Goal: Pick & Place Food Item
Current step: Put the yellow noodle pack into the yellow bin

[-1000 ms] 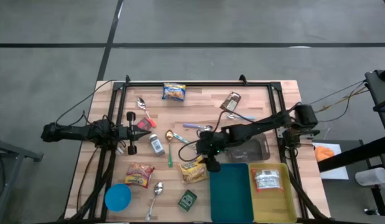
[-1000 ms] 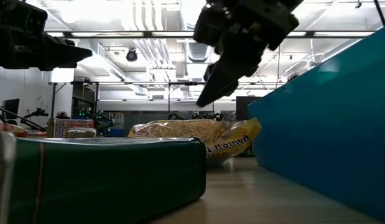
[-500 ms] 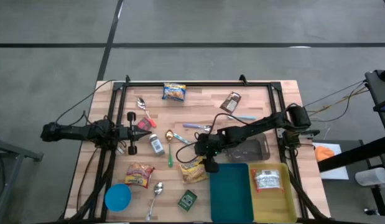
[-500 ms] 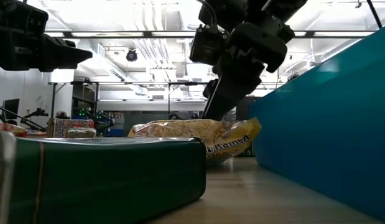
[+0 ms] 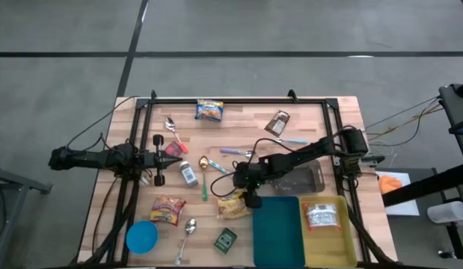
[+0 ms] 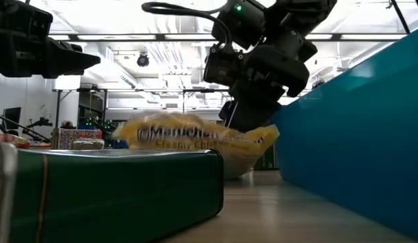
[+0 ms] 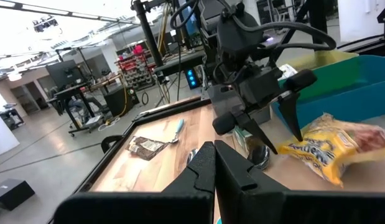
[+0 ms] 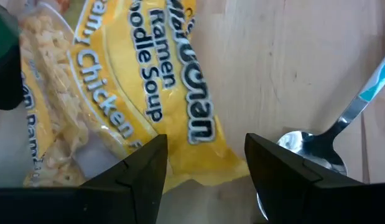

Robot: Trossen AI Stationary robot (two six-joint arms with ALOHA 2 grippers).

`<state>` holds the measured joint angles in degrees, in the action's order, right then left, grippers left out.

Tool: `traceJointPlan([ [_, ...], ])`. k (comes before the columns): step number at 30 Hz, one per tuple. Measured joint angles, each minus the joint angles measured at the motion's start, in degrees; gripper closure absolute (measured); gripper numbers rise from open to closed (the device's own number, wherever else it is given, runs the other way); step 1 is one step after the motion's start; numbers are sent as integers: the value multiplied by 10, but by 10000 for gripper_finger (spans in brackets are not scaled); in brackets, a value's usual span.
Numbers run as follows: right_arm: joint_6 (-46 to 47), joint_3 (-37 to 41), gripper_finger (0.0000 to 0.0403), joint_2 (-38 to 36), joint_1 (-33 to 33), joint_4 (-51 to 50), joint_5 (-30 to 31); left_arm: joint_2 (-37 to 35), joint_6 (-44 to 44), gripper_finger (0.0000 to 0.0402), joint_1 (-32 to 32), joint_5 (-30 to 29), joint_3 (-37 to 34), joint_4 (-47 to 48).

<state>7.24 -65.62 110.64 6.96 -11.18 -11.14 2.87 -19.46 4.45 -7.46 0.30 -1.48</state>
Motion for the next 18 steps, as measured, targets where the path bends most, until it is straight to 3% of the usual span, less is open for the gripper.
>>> traceJointPlan([
  [18, -4, -3, 203, 1, 1, -24, 2, 0, 0, 402, 0, 0, 0, 0],
])
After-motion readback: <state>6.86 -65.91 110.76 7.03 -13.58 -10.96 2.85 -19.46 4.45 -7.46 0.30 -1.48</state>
